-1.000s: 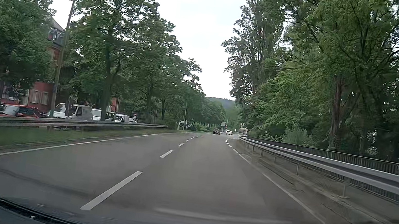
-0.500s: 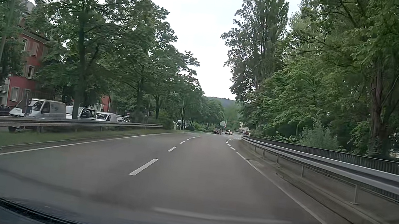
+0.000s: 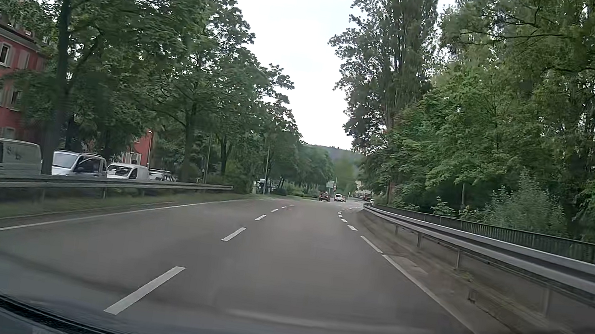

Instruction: Follow the waypoints while adhering to traffic rules and regulations

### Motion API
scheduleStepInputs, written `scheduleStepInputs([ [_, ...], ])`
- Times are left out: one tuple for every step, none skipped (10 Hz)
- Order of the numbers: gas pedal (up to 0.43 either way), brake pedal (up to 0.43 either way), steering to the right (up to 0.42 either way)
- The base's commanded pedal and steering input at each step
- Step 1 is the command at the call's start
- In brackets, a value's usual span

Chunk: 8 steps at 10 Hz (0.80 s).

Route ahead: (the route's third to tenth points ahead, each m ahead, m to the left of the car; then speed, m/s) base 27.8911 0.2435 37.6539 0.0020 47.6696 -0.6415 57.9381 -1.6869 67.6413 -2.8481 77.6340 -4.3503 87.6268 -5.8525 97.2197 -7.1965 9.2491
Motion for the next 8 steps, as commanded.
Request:
scheduleStepInputs([
  [0.059,0.0,0.005],
  [0.059,0.0,0.005],
  [0.059,0.0,0.005],
  [0.059,0.0,0.005],
  [0.059,0.0,0.005],
  [0.059,0.0,0.005],
  [0.067,0.0,0.005],
  [0.079,0.0,0.005],
])
